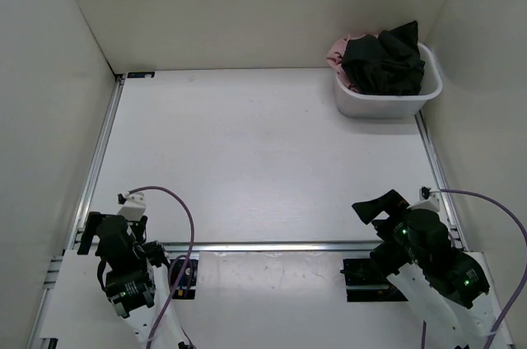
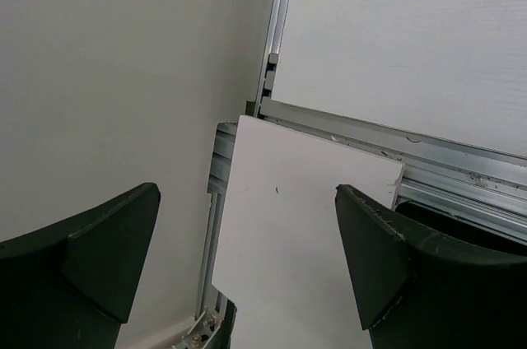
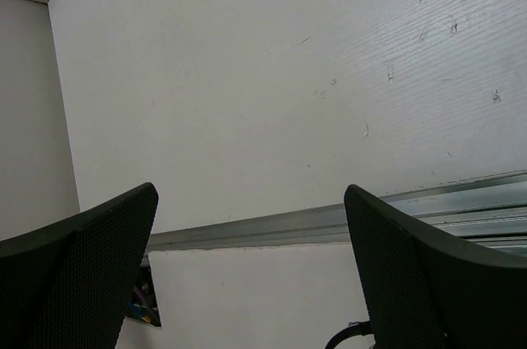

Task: Fold and stack the trousers
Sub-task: Grab the trousers from the pile

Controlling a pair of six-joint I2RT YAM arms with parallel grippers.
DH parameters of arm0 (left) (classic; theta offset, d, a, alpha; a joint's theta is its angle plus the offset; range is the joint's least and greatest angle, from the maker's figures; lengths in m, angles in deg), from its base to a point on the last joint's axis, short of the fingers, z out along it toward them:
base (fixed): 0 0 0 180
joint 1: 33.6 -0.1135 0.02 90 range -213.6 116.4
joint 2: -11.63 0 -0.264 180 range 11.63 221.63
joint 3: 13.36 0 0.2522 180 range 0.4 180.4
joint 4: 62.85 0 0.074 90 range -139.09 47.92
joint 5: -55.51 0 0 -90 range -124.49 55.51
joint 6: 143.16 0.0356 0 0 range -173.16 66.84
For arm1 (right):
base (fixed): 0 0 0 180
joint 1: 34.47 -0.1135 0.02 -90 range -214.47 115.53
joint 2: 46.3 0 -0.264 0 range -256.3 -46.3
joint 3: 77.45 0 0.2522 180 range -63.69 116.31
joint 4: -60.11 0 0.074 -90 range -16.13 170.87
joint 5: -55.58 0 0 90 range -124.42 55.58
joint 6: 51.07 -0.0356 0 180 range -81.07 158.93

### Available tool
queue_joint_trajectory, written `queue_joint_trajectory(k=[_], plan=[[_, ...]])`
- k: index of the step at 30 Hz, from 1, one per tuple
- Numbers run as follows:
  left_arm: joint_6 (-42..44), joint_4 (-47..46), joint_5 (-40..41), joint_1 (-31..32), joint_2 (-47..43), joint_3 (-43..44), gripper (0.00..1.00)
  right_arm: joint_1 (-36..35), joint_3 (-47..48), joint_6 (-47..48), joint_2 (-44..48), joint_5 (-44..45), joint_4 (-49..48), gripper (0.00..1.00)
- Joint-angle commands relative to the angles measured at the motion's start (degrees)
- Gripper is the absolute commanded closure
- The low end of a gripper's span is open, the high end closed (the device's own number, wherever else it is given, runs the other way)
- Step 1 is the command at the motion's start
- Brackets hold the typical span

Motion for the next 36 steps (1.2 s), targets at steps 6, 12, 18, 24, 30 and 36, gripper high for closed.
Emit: queue_joint_trajectory(k=[6,12,18,24,30,36], plan=[[-1.0,1.8,-9.3,-0.4,1.4,7.2,0.00,0.2,17.4,6.1,-16.3,4.9,12.4,0.01],[-0.7,-3.4,-23.3,-0.4,21.5,20.9,0.00,0.8,49.3,27.0,-44.0,15.0,9.6,0.01],[-9.2,-2.9,-30.0,-0.9,51.6,38.3,0.00,1.3,76.5,52.4,-66.8,29.4,-8.2,0.01],[-14.1,-5.9,-39.2,-0.9,69.7,50.3,0.00,10.7,78.0,63.9,-84.5,28.7,-32.5,0.01],[-13.6,-14.9,-42.8,0.9,77.6,48.0,0.00,27.7,109.0,46.7,-116.9,8.0,-17.9,0.01],[-14.1,-17.4,-36.9,6.3,85.7,46.6,0.04,36.3,96.1,35.5,-124.6,-6.0,-30.0,0.01]])
